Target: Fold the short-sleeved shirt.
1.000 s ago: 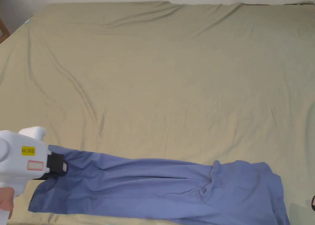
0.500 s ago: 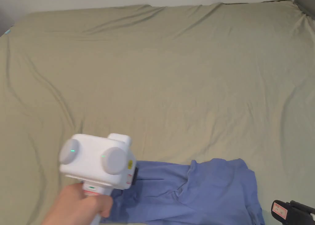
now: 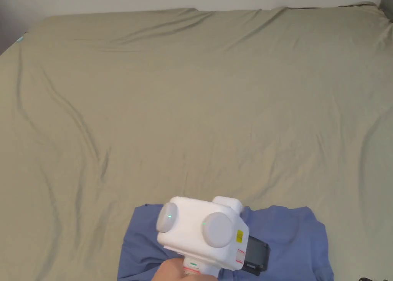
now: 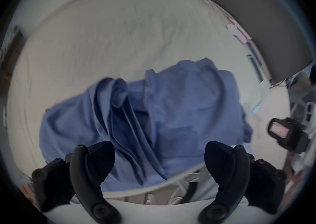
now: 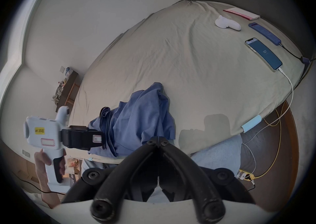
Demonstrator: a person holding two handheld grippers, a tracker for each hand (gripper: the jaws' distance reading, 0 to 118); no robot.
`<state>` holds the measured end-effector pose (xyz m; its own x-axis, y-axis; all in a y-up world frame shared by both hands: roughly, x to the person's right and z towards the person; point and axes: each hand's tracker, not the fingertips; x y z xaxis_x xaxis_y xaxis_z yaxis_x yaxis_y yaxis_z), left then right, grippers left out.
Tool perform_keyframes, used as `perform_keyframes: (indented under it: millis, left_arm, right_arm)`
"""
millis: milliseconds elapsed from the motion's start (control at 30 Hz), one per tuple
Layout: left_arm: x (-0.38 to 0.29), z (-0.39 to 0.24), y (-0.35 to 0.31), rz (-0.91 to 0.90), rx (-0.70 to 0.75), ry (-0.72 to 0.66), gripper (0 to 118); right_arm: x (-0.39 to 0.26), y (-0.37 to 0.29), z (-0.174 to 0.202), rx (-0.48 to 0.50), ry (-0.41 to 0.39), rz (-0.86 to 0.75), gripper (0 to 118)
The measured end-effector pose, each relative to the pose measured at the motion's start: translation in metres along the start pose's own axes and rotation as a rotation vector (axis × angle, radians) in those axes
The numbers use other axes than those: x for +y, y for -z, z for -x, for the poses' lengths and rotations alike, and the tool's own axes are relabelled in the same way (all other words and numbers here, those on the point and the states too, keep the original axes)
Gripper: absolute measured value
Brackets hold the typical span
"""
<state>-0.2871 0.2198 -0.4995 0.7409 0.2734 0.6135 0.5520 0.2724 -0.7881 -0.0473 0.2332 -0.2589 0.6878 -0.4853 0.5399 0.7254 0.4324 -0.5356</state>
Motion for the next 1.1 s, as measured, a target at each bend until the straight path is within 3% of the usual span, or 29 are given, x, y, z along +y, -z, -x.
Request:
perform_keyframes:
  millis: [33,100,133,267,333,400,500,567,633,700,767,867,900,1100]
  left_arm:
    - [-0.005,0.011,-0.015,-0.032,-0.022,-0.028,71]
    - [-0.019,0.037,-0.047,-0.123,-0.035,-0.145,14]
    - [-0.024,0.051,-0.062,-0.17,0.013,-0.165,0]
    - [-0.015,0.096,-0.075,-0.188,0.662,-0.119,0]
    - [-0.003,0.112,-0.057,-0.138,0.799,-0.065,0]
    - [0.002,0.112,-0.02,-0.077,0.833,-0.037,0]
    - [0.004,0.071,0.043,0.005,0.969,0.115,0]
    - [-0.006,0.014,0.079,0.063,0.916,0.224,0]
    - [-0.012,-0.044,0.1,0.013,0.811,0.349,0]
    - [-0.011,-0.089,0.115,-0.013,0.793,0.395,0]
    - [0.0,-0.11,0.103,-0.074,0.724,0.354,0]
    - [0.01,-0.112,0.067,-0.121,0.295,0.261,0]
    - [0.01,-0.104,0.056,-0.11,0.234,0.202,0]
    - [-0.004,0.04,-0.007,-0.095,-0.097,-0.193,0]
  right_arm:
    - [0.0,0.002,0.002,0.004,0.005,0.003,0]
    - [0.0,0.006,0.005,0.022,0.006,0.014,0]
    - [0.0,0.01,0.009,0.032,0.007,0.024,0]
    - [0.0,0.02,0.016,0.078,0.009,0.052,0]
    - [-0.001,0.021,0.019,0.087,0.003,0.054,0]
    - [-0.002,0.02,0.02,0.102,0.001,0.055,0]
    - [-0.007,0.013,0.017,0.112,0.027,0.041,0]
    - [-0.01,0.009,0.008,0.108,0.056,0.036,0]
    - [-0.013,0.004,0.001,0.098,0.077,0.03,0]
    - [-0.015,-0.002,-0.003,0.073,0.099,0.033,0]
    - [-0.015,-0.007,-0.007,0.049,0.105,0.041,0]
    - [-0.013,-0.012,-0.012,0.022,0.095,0.035,0]
    - [-0.011,-0.012,-0.012,0.017,0.096,0.037,0]
    - [-0.002,-0.007,0.011,0.039,0.069,0.02,0]
